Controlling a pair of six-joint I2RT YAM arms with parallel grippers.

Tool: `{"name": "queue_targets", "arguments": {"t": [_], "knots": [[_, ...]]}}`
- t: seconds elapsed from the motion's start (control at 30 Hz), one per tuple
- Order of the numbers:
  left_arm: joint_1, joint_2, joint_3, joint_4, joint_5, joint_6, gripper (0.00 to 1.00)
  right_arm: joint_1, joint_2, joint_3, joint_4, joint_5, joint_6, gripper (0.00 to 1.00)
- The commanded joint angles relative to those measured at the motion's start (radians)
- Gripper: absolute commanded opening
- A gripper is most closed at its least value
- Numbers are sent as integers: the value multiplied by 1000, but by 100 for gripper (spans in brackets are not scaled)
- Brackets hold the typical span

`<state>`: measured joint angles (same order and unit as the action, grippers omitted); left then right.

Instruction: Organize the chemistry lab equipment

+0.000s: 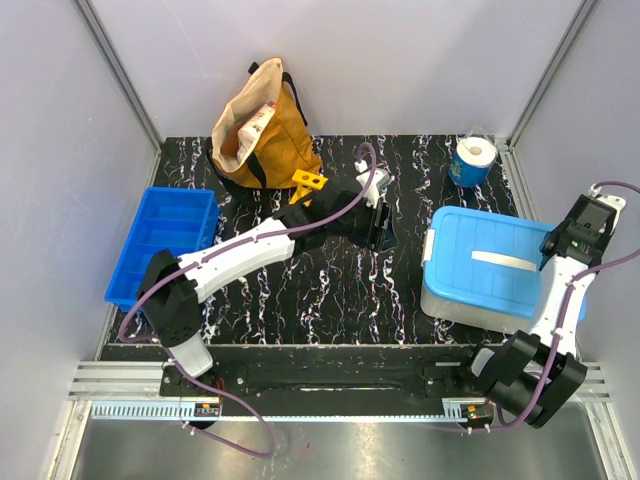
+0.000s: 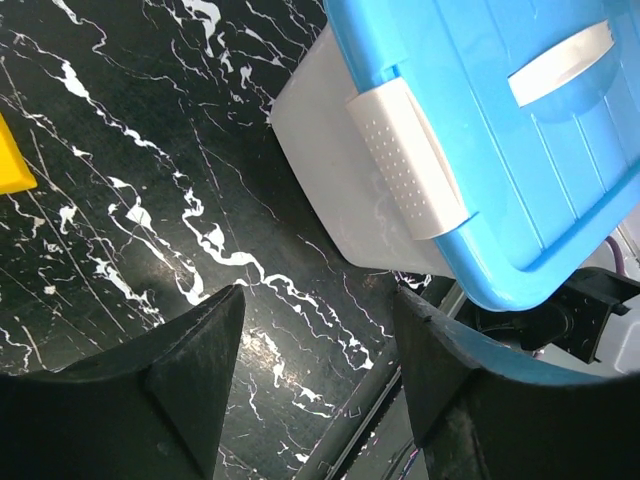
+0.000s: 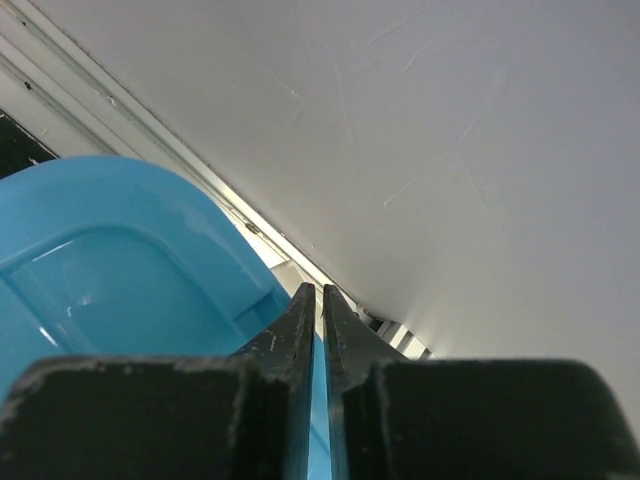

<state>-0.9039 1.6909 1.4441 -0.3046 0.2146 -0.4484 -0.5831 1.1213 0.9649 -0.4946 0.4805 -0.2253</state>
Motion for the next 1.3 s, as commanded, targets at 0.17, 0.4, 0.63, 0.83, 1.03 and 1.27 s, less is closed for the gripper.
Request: {"name": "queue_targets", "arguments": {"t": [0.17, 0.4, 0.63, 0.83, 1.03, 1.27], "knots": [[34, -13, 56, 28, 42, -12, 67, -14, 26, 5, -70, -198, 40, 14], [43, -57, 18, 25, 35, -16, 73, -14, 26, 0, -179, -405, 107, 15], [45, -106, -54, 27, 22, -19, 73, -14, -31, 35, -229, -552, 178, 19], [56, -148, -108, 22, -11, -9, 74, -12, 1, 75, -252, -654, 267, 31], [76, -158, -116, 2, -32, 14, 74, -14, 74, 199, -370, -560, 339, 76], [83, -146, -126, 16, -11, 16, 73, -18, 98, 270, -438, -635, 360, 85]]}}
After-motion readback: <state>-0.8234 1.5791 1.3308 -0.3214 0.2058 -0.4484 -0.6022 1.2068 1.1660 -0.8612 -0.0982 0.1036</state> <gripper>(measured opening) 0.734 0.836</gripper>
